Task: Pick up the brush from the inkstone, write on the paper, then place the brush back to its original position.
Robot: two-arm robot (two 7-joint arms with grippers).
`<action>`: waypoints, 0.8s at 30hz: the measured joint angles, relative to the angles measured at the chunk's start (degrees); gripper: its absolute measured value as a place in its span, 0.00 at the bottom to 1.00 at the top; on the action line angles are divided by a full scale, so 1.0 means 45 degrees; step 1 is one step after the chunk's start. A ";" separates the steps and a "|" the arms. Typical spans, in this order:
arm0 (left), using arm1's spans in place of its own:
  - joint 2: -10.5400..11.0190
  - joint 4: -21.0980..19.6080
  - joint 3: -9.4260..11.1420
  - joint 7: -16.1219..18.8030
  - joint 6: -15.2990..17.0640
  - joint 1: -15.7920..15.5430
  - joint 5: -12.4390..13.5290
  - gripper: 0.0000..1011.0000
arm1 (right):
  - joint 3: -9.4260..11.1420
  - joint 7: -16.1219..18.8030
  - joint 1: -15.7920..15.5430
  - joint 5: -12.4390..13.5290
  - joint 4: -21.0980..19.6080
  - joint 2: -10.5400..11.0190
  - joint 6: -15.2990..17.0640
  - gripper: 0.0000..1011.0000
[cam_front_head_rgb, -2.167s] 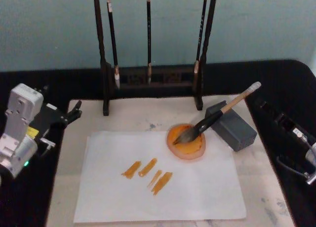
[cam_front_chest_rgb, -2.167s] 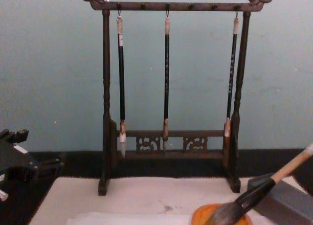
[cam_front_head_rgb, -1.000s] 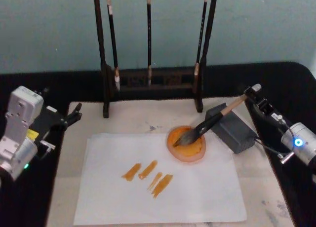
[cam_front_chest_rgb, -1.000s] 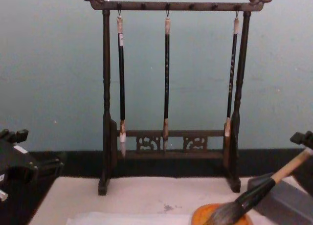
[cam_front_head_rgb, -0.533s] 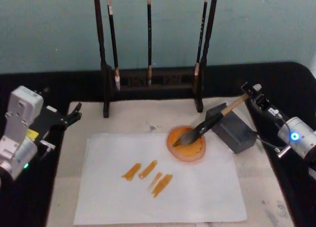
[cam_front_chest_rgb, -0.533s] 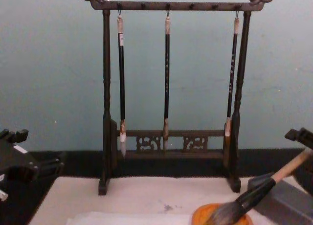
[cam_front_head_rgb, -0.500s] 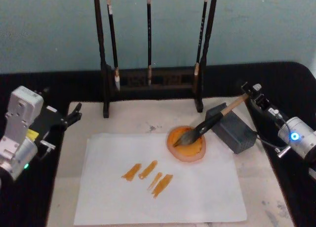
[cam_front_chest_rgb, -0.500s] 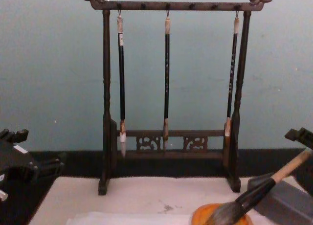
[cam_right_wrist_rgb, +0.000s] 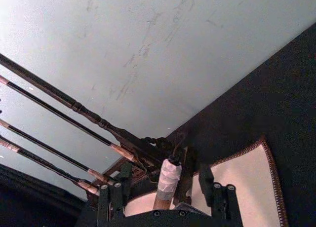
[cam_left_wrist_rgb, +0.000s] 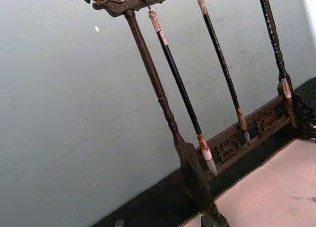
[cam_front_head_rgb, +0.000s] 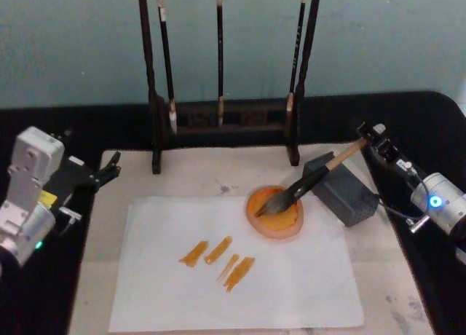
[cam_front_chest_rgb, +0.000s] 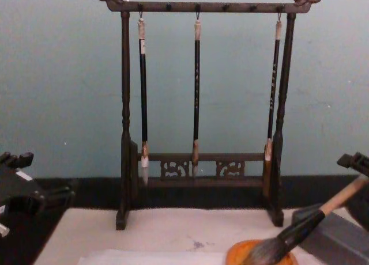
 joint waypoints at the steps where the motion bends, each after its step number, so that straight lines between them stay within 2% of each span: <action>1: 0.0000 0.0000 0.0001 0.0000 -0.0001 0.0000 0.0000 1.00 | 0.0001 -0.0003 0.0000 -0.0001 -0.0001 0.0000 0.0000 0.86; 3: 0.0000 -0.0001 0.0000 0.0000 0.0000 0.0000 0.0000 1.00 | 0.0004 -0.0006 -0.0002 -0.0001 -0.0004 0.0000 0.0002 0.83; 6: 0.0000 0.0000 0.0001 0.0000 0.0000 0.0000 0.0000 1.00 | 0.0008 -0.0008 -0.0005 -0.0001 -0.0006 0.0000 0.0004 0.70; 9: 0.0000 0.0000 0.0000 0.0000 0.0000 0.0000 0.0000 1.00 | 0.0014 -0.0012 -0.0008 -0.0001 -0.0010 0.0000 0.0007 0.64; 10: 0.0000 0.0000 0.0000 0.0000 0.0000 0.0000 0.0000 1.00 | 0.0016 -0.0015 -0.0010 -0.0001 -0.0011 0.0000 0.0008 0.58; 13: 0.0000 0.0000 0.0000 0.0000 0.0000 0.0000 0.0000 1.00 | 0.0020 -0.0019 -0.0012 -0.0001 -0.0014 0.0000 0.0012 0.53; 14: 0.0000 0.0000 0.0000 0.0000 -0.0001 0.0000 0.0001 1.00 | 0.0020 -0.0020 -0.0014 -0.0001 -0.0015 0.0000 0.0014 0.46; 16: 0.0000 -0.0001 0.0000 0.0000 -0.0001 0.0000 0.0000 1.00 | 0.0019 -0.0022 -0.0016 -0.0001 -0.0015 0.0000 0.0015 0.42; 18: 0.0000 0.0000 0.0000 0.0000 -0.0001 -0.0001 0.0000 1.00 | 0.0020 -0.0026 -0.0017 -0.0001 -0.0015 0.0000 0.0016 0.32; 24: 0.0000 0.0000 0.0000 0.0000 0.0000 0.0000 0.0000 1.00 | 0.0020 -0.0025 -0.0018 0.0006 -0.0018 0.0000 0.0018 0.18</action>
